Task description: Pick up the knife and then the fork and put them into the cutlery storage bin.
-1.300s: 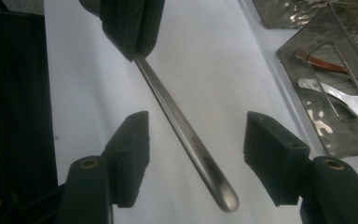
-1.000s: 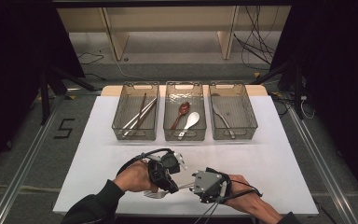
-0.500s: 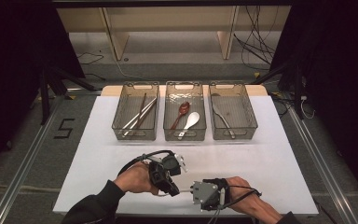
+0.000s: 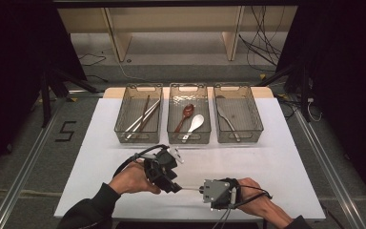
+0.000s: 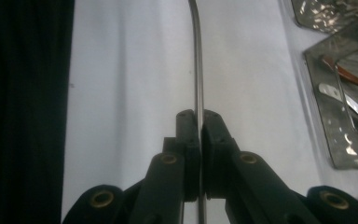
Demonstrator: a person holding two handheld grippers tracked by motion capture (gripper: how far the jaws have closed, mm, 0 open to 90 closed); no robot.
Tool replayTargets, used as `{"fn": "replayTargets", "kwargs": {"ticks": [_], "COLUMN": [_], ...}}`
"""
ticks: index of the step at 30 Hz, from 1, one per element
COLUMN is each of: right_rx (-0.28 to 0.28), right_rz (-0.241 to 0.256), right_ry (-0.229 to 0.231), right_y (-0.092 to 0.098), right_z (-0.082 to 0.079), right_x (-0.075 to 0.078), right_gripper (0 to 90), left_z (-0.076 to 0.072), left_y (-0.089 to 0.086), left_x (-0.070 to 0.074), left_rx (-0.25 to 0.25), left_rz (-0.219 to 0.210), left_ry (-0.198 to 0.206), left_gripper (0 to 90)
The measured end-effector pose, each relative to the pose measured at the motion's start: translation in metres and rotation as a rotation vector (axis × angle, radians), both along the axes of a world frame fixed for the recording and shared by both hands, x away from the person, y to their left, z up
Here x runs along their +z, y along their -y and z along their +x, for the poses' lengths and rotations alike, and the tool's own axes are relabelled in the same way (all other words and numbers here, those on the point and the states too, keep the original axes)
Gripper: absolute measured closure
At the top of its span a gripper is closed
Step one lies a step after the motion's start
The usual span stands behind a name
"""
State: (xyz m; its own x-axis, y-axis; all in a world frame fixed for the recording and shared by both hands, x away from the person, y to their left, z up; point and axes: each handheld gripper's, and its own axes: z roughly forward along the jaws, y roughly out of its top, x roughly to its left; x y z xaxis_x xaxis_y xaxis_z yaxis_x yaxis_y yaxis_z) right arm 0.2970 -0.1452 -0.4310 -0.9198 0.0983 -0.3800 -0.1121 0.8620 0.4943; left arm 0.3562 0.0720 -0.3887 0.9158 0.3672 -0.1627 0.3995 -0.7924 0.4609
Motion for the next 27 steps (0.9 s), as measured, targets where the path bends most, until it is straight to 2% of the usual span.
{"fn": "replayTargets", "kwargs": {"ticks": [2, 6, 8, 10, 16, 22, 23, 27], "right_rx": [-0.018, -0.049, -0.069, -0.085, -0.153, -0.271, -0.276, -0.322], "right_rz": [0.001, 0.006, 0.001, -0.003, 0.007, 0.042, 0.036, 0.072], "right_ry": [-0.004, -0.003, -0.008, -0.008, 0.016, 0.016, 0.013, 0.016], "right_y": [0.003, 0.010, 0.013, 0.017, 0.031, 0.048, 0.051, 0.060], "right_z": [0.003, 0.008, 0.011, 0.015, 0.027, 0.041, 0.044, 0.050], "right_x": [0.000, 0.002, 0.002, 0.003, 0.004, 0.006, 0.007, 0.010], "right_gripper": [87.6, 87.6, 87.6, 87.6, 87.5, 87.5, 87.5, 87.5], "left_z": [0.001, 0.003, 0.003, 0.003, 0.003, 0.002, 0.001, 0.000], "left_y": [-0.005, -0.014, -0.018, -0.023, -0.040, -0.056, -0.058, -0.069], "left_x": [0.003, 0.010, 0.012, 0.013, 0.012, 0.009, 0.008, 0.006], "left_rx": [0.037, 0.105, 0.134, 0.157, 0.259, 0.312, 0.320, 0.352], "left_rz": [-0.036, -0.075, -0.114, -0.134, -0.221, -0.263, -0.274, -0.297], "left_ry": [0.027, 0.091, 0.104, 0.126, 0.191, 0.209, 0.215, 0.240], "left_gripper": [42.6, 34.8, 32.3, 30.2, 23.6, 17.7, 17.5, 16.4]}}
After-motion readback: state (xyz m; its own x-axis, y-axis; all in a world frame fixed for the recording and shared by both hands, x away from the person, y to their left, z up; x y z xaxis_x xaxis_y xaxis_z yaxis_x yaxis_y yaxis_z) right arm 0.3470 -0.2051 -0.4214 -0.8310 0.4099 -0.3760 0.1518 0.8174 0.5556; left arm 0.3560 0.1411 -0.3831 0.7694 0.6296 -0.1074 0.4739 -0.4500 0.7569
